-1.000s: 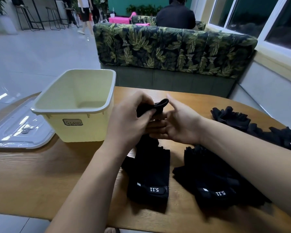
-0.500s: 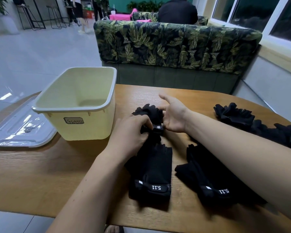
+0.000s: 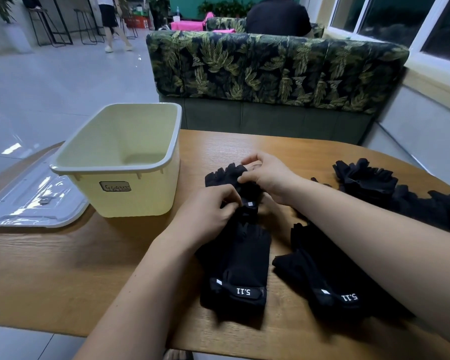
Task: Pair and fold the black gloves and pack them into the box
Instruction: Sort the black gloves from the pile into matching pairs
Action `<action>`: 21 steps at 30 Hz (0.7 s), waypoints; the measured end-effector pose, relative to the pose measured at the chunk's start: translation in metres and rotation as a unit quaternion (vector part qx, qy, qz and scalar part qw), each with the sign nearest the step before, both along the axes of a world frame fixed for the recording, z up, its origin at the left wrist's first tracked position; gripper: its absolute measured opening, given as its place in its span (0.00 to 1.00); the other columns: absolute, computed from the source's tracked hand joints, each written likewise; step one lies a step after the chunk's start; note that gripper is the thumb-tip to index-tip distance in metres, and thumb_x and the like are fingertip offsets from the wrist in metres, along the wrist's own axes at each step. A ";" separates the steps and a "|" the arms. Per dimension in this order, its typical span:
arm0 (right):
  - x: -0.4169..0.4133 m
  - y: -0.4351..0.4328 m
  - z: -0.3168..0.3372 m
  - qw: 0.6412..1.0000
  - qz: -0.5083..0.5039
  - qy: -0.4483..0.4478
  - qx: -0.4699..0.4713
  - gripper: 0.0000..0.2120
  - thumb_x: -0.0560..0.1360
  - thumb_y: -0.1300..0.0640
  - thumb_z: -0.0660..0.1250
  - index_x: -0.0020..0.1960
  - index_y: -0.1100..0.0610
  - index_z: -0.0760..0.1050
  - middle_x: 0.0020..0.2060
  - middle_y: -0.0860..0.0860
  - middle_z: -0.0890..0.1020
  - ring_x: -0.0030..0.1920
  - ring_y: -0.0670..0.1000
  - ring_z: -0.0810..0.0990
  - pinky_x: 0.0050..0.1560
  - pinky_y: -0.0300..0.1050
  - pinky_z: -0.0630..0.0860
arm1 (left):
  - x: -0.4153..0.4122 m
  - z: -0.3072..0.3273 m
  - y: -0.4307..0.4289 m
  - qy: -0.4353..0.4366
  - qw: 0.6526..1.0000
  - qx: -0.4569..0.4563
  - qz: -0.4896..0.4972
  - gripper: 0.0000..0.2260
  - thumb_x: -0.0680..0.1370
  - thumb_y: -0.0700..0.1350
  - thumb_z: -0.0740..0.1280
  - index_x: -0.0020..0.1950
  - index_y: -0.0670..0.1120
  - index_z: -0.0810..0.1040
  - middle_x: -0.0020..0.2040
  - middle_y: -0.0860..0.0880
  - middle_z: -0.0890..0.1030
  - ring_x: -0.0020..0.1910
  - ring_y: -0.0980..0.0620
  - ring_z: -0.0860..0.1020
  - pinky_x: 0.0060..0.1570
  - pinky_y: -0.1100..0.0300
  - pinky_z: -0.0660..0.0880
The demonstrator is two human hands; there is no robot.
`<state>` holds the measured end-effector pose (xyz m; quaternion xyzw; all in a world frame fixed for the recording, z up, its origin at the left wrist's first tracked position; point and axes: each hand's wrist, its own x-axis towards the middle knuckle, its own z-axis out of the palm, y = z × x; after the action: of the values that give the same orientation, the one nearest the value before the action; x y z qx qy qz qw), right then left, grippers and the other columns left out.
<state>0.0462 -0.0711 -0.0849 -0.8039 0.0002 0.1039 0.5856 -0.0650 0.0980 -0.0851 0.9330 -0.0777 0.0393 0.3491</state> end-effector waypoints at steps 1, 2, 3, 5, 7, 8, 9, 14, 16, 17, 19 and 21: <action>0.000 -0.002 -0.003 1.000 0.008 -0.010 -0.013 0.23 0.66 0.68 0.78 0.57 0.54 0.78 0.51 0.60 0.86 0.48 0.58 0.85 0.52 0.54 0.82 | 0.001 -0.001 -0.001 0.001 1.000 0.004 0.002 0.06 0.82 0.47 0.68 0.51 0.56 0.84 0.43 0.59 0.84 0.41 0.64 0.79 0.42 0.60 0.75; 0.000 -0.004 -0.006 1.000 0.018 -0.015 -0.013 0.23 0.69 0.72 0.76 0.59 0.56 0.77 0.50 0.59 0.86 0.47 0.57 0.84 0.51 0.53 0.83 | 0.001 -0.002 -0.002 0.002 1.000 0.006 0.004 0.06 0.82 0.46 0.68 0.52 0.56 0.84 0.44 0.58 0.84 0.42 0.63 0.79 0.44 0.60 0.76; 0.000 -0.006 -0.008 0.999 0.029 -0.015 -0.013 0.24 0.70 0.74 0.74 0.61 0.56 0.76 0.50 0.57 0.86 0.46 0.57 0.84 0.50 0.53 0.83 | 0.003 -0.003 -0.002 0.004 1.000 0.002 0.007 0.07 0.83 0.46 0.67 0.52 0.56 0.84 0.46 0.58 0.85 0.45 0.61 0.80 0.47 0.59 0.77; 0.003 -0.008 -0.011 0.998 0.044 -0.029 -0.033 0.29 0.70 0.74 0.73 0.66 0.53 0.74 0.53 0.55 0.87 0.48 0.57 0.86 0.52 0.54 0.84 | 0.006 -0.006 -0.003 0.012 1.000 -0.013 0.020 0.07 0.84 0.45 0.66 0.53 0.56 0.82 0.49 0.58 0.85 0.50 0.58 0.82 0.53 0.59 0.78; 0.006 -0.007 -0.011 0.994 0.052 -0.060 -0.078 0.33 0.69 0.73 0.73 0.67 0.47 0.73 0.54 0.52 0.86 0.50 0.57 0.86 0.53 0.55 0.84 | 0.010 -0.009 -0.003 0.019 0.999 -0.014 0.033 0.08 0.84 0.43 0.66 0.55 0.56 0.82 0.51 0.57 0.86 0.52 0.56 0.82 0.56 0.57 0.78; 0.008 -0.006 -0.011 0.990 0.051 -0.077 -0.102 0.34 0.69 0.72 0.72 0.67 0.44 0.72 0.54 0.51 0.85 0.50 0.57 0.85 0.52 0.55 0.85 | 0.013 -0.010 -0.004 0.020 0.999 -0.005 0.035 0.09 0.83 0.42 0.67 0.56 0.56 0.83 0.52 0.57 0.85 0.54 0.55 0.82 0.57 0.56 0.78; 0.008 -0.005 -0.010 0.987 0.048 -0.088 -0.125 0.34 0.69 0.71 0.71 0.67 0.42 0.71 0.54 0.50 0.83 0.50 0.57 0.85 0.51 0.55 0.85 | 0.016 -0.011 -0.004 0.022 0.999 0.009 0.034 0.10 0.82 0.42 0.68 0.58 0.56 0.83 0.54 0.55 0.84 0.56 0.53 0.82 0.59 0.55 0.78; 0.015 -0.006 -0.014 0.968 0.049 -0.120 -0.214 0.31 0.73 0.63 0.75 0.71 0.44 0.69 0.51 0.46 0.80 0.52 0.54 0.83 0.55 0.56 0.83 | 0.022 -0.012 -0.004 0.045 0.994 0.083 0.060 0.14 0.81 0.50 0.67 0.66 0.60 0.83 0.70 0.54 0.74 0.71 0.50 0.72 0.71 0.54 0.69; 0.016 -0.008 -0.013 0.959 0.050 -0.130 -0.248 0.30 0.75 0.60 0.76 0.73 0.47 0.68 0.54 0.47 0.79 0.54 0.54 0.81 0.57 0.52 0.81 | 0.023 -0.012 -0.003 0.059 0.990 0.098 0.085 0.16 0.81 0.53 0.66 0.67 0.60 0.81 0.76 0.51 0.70 0.75 0.47 0.66 0.75 0.51 0.65; 0.015 -0.009 -0.013 0.952 0.049 -0.140 -0.266 0.30 0.76 0.59 0.76 0.74 0.49 0.68 0.57 0.48 0.78 0.55 0.53 0.80 0.57 0.50 0.79 | 0.023 -0.012 -0.003 0.066 0.989 0.097 0.094 0.17 0.81 0.53 0.65 0.69 0.59 0.80 0.78 0.50 0.68 0.76 0.45 0.65 0.76 0.50 0.64; 0.012 -0.010 -0.013 0.934 0.052 -0.179 -0.305 0.30 0.76 0.58 0.75 0.74 0.50 0.68 0.63 0.51 0.75 0.59 0.52 0.77 0.61 0.49 0.76 | 0.024 -0.012 -0.002 0.076 0.989 0.080 0.099 0.19 0.81 0.53 0.64 0.73 0.56 0.78 0.79 0.48 0.66 0.77 0.44 0.66 0.76 0.49 0.66; 0.003 -0.008 -0.010 0.914 0.062 -0.241 -0.320 0.27 0.76 0.56 0.73 0.72 0.49 0.71 0.65 0.51 0.74 0.64 0.54 0.76 0.66 0.54 0.76 | 0.027 -0.014 -0.002 0.081 0.990 0.078 0.091 0.21 0.82 0.52 0.62 0.76 0.53 0.75 0.80 0.48 0.67 0.77 0.45 0.67 0.76 0.49 0.67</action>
<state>0.0492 -0.0796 -0.0953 -0.9473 -0.1573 -0.0621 0.2721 -0.0384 0.0958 -0.0990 0.9607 0.0329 -0.0111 0.2753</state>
